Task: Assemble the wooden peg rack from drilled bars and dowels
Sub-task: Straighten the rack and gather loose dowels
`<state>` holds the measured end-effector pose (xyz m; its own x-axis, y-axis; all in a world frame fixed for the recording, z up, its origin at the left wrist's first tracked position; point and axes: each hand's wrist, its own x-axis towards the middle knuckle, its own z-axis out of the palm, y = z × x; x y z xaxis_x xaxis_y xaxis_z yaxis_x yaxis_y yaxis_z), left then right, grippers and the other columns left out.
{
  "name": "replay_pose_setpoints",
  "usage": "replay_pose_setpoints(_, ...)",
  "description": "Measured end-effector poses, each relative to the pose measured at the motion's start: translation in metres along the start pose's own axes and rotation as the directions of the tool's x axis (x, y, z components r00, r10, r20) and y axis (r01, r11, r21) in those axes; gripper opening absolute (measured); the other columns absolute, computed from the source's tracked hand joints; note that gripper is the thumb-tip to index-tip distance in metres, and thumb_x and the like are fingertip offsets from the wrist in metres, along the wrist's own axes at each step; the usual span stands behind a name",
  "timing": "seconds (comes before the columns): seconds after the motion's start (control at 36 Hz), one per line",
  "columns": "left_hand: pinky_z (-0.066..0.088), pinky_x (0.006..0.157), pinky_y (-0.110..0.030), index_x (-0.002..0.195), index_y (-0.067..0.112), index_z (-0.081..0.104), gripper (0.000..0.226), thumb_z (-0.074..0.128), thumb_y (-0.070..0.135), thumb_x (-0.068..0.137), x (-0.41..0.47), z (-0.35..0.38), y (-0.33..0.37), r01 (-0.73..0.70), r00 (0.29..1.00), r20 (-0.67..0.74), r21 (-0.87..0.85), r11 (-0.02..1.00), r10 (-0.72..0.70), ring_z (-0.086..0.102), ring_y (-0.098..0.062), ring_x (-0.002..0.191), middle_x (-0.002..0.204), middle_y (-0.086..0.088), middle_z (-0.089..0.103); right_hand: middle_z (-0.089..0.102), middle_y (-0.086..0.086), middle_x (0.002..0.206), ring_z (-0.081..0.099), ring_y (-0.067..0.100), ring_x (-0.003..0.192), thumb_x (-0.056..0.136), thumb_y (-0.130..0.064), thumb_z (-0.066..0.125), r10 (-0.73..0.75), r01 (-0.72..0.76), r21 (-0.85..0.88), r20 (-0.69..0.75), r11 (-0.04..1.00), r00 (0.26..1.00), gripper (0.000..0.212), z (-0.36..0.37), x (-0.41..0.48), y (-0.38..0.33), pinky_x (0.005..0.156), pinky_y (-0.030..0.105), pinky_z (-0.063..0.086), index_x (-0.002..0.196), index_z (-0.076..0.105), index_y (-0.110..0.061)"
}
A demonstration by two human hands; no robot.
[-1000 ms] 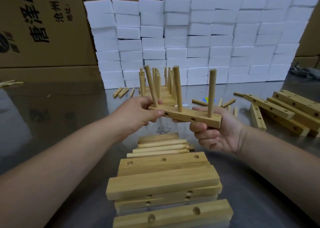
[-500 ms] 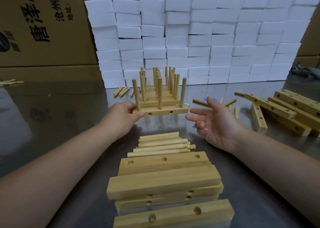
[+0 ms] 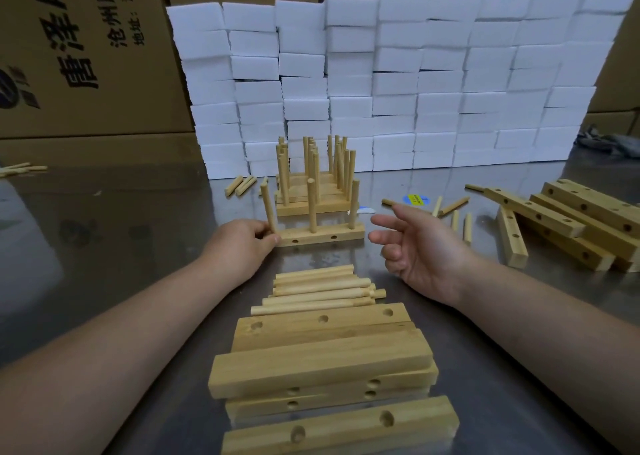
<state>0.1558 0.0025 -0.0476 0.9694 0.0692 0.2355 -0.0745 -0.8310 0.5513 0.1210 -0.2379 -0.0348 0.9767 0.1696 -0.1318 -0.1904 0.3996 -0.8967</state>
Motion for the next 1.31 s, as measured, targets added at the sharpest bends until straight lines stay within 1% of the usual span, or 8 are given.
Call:
replay_pose_setpoints(0.14, 0.029, 0.049, -0.025, 0.093, 0.022, 0.068, 0.025, 0.046, 0.034, 0.095, 0.005, 0.002, 0.000, -0.028, 1.000, 0.006, 0.077, 0.997, 0.028, 0.050, -0.011, 0.061, 0.069, 0.004, 0.059, 0.062, 0.004, 0.058, 0.039, 0.008, 0.035, 0.096, -0.030, 0.043, -0.017, 0.017, -0.029, -0.002, 0.999, 1.000, 0.024, 0.002, 0.000, 0.001, 0.034, 0.016, 0.030, 0.098, 0.055, -0.009)
replay_pose_setpoints(0.25, 0.034, 0.055, -0.027, 0.105, 0.025, 0.066, 0.030, 0.041, 0.037, 0.097, 0.013, 0.005, 0.000, -0.048, 0.999, 0.004, 0.169, 0.984, 0.048, 0.053, -0.018, 0.074, 0.079, 0.003, 0.060, 0.062, 0.004, 0.057, 0.039, 0.008, 0.035, 0.096, -0.028, 0.044, -0.027, 0.026, -0.045, -0.008, 0.999, 1.000, 0.023, 0.004, 0.000, 0.002, 0.034, 0.015, 0.029, 0.096, 0.056, -0.009)
replay_pose_setpoints(0.42, 0.032, 0.054, -0.026, 0.110, 0.021, 0.065, 0.032, 0.040, 0.037, 0.097, 0.029, 0.011, 0.002, -0.066, 0.998, 0.025, 0.179, 0.982, 0.062, 0.050, -0.016, 0.074, 0.083, 0.001, 0.059, 0.063, 0.003, 0.057, 0.040, 0.008, 0.036, 0.096, -0.028, 0.045, -0.029, 0.029, -0.061, -0.006, 0.998, 1.000, 0.022, 0.004, 0.000, 0.002, 0.034, 0.016, 0.030, 0.095, 0.057, -0.010)
replay_pose_setpoints(0.56, 0.037, 0.072, -0.028, 0.125, 0.015, 0.055, 0.039, 0.040, 0.038, 0.097, 0.038, 0.013, 0.003, -0.057, 0.998, 0.036, 0.209, 0.976, 0.050, 0.054, -0.023, 0.096, 0.114, -0.007, 0.062, 0.062, 0.002, 0.057, 0.041, 0.008, 0.036, 0.096, -0.027, 0.046, -0.041, 0.041, -0.077, -0.001, 0.996, 0.999, 0.020, 0.005, -0.001, 0.003, 0.035, 0.016, 0.030, 0.093, 0.057, -0.011)
replay_pose_setpoints(0.69, 0.043, 0.069, -0.033, 0.122, 0.017, 0.046, 0.037, 0.043, 0.041, 0.095, 0.045, 0.015, 0.004, -0.035, 0.999, 0.011, 0.204, 0.978, 0.034, 0.057, -0.022, 0.087, 0.097, -0.006, 0.063, 0.062, 0.002, 0.056, 0.041, 0.008, 0.035, 0.096, -0.026, 0.045, -0.046, 0.045, -0.091, -0.008, 0.995, 0.999, 0.020, 0.006, -0.002, 0.003, 0.034, 0.015, 0.030, 0.092, 0.057, -0.011)
replay_pose_setpoints(0.92, 0.032, 0.060, -0.030, 0.115, 0.019, 0.053, 0.030, 0.046, 0.039, 0.093, 0.053, 0.017, 0.004, -0.088, 0.995, -0.010, 0.282, 0.955, 0.095, 0.047, -0.018, 0.079, 0.095, -0.002, 0.058, 0.063, 0.002, 0.056, 0.041, 0.008, 0.036, 0.096, -0.027, 0.045, -0.044, 0.043, -0.104, -0.002, 0.994, 0.999, 0.020, 0.006, 0.000, 0.003, 0.034, 0.016, 0.031, 0.093, 0.057, -0.011)
replay_pose_setpoints(1.08, 0.035, 0.067, -0.030, 0.119, 0.017, 0.051, 0.038, 0.049, 0.043, 0.092, 0.058, 0.019, 0.003, -0.060, 0.998, -0.014, 0.283, 0.957, 0.067, 0.047, -0.017, 0.082, 0.108, -0.007, 0.061, 0.063, 0.002, 0.055, 0.041, 0.007, 0.035, 0.096, -0.027, 0.045, -0.046, 0.046, -0.112, -0.003, 0.993, 0.999, 0.020, 0.006, 0.000, 0.004, 0.034, 0.016, 0.030, 0.094, 0.057, -0.011)
replay_pose_setpoints(1.31, 0.031, 0.056, -0.029, 0.108, 0.017, 0.048, 0.032, 0.050, 0.043, 0.091, 0.060, 0.019, 0.006, -0.045, 0.996, -0.065, 0.288, 0.957, 0.066, 0.049, -0.019, 0.078, 0.090, -0.003, 0.056, 0.063, 0.002, 0.056, 0.041, 0.008, 0.035, 0.095, -0.026, 0.046, -0.048, 0.047, -0.118, -0.006, 0.992, 0.999, 0.019, 0.007, -0.001, 0.004, 0.033, 0.017, 0.030, 0.095, 0.057, -0.011)
